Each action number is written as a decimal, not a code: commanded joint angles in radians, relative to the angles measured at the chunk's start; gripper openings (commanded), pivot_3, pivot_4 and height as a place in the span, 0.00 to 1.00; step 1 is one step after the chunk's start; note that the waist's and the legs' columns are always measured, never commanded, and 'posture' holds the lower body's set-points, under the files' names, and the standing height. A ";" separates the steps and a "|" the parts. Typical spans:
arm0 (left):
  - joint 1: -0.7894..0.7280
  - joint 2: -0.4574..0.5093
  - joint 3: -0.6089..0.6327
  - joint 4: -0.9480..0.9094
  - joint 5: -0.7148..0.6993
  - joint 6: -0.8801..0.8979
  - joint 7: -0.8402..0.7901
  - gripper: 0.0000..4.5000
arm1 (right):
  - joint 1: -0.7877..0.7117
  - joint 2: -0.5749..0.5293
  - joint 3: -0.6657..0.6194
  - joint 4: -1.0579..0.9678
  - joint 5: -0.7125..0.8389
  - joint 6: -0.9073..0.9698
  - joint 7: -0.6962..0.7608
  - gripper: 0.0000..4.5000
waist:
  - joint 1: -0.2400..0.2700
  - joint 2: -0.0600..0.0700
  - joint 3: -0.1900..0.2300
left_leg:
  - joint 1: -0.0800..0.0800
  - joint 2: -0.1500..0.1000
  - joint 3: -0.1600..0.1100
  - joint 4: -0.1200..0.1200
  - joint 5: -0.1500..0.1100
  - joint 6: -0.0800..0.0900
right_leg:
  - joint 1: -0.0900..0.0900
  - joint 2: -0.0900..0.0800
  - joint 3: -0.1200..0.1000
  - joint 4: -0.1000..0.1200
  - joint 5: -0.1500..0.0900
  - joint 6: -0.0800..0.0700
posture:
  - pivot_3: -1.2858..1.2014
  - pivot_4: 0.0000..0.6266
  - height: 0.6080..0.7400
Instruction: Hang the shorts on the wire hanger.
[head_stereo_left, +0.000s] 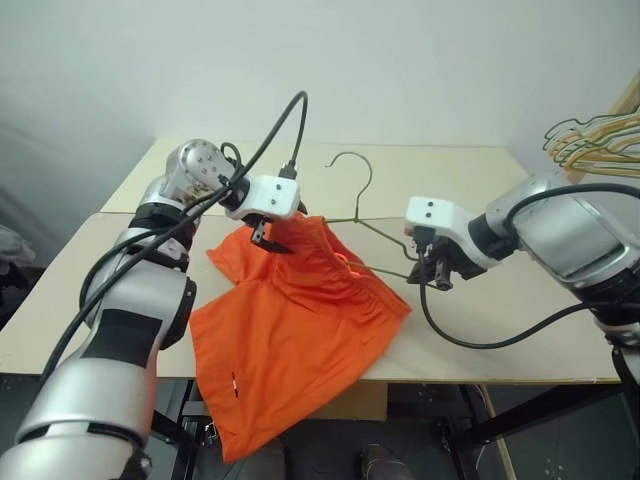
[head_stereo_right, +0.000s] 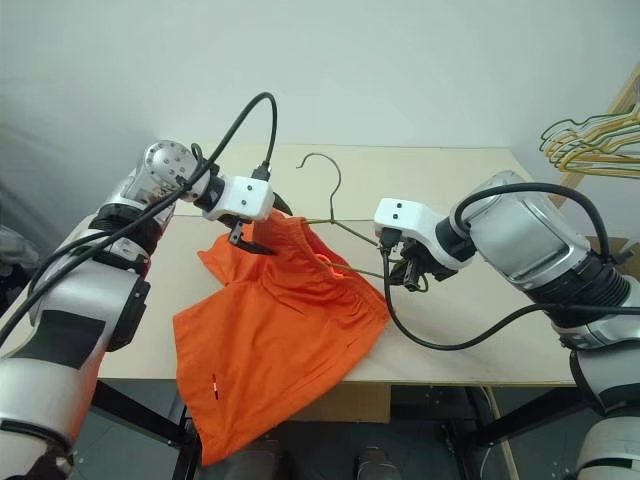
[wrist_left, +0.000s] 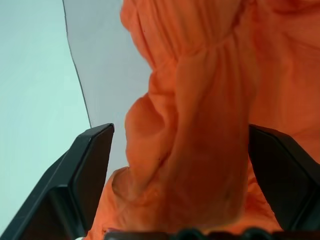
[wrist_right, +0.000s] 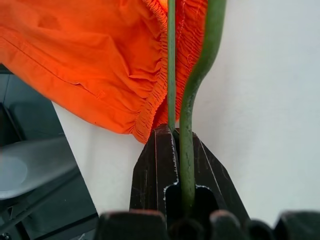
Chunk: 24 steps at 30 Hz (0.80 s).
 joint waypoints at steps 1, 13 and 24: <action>-0.019 -0.002 0.012 0.003 -0.001 0.011 -0.005 0.72 | -0.041 -0.004 -0.031 -0.015 0.001 0.001 0.015 0.00 | -0.003 0.000 0.000 | 0.000 0.000 0.000 0.000 0.000 0.000 | 0.000 0.000 0.000 0.000 0.000 0.000 | 0.54 0.00 1.00; -0.013 -0.003 0.027 0.010 -0.016 0.035 -0.051 0.00 | -0.045 -0.001 -0.048 0.004 0.010 0.002 0.019 0.00 | -0.023 0.000 0.000 | 0.000 0.000 0.000 0.000 0.000 0.000 | 0.000 0.000 0.000 0.001 0.000 0.000 | 0.54 0.00 1.00; -0.019 -0.005 0.090 0.003 -0.068 0.127 -0.093 0.00 | 0.156 -0.069 -0.214 -0.079 -0.025 -0.150 -0.086 0.40 | -0.022 0.000 0.000 | 0.000 0.000 0.000 0.000 0.000 0.000 | 0.000 0.000 0.000 0.000 0.000 0.000 | 0.54 0.00 1.00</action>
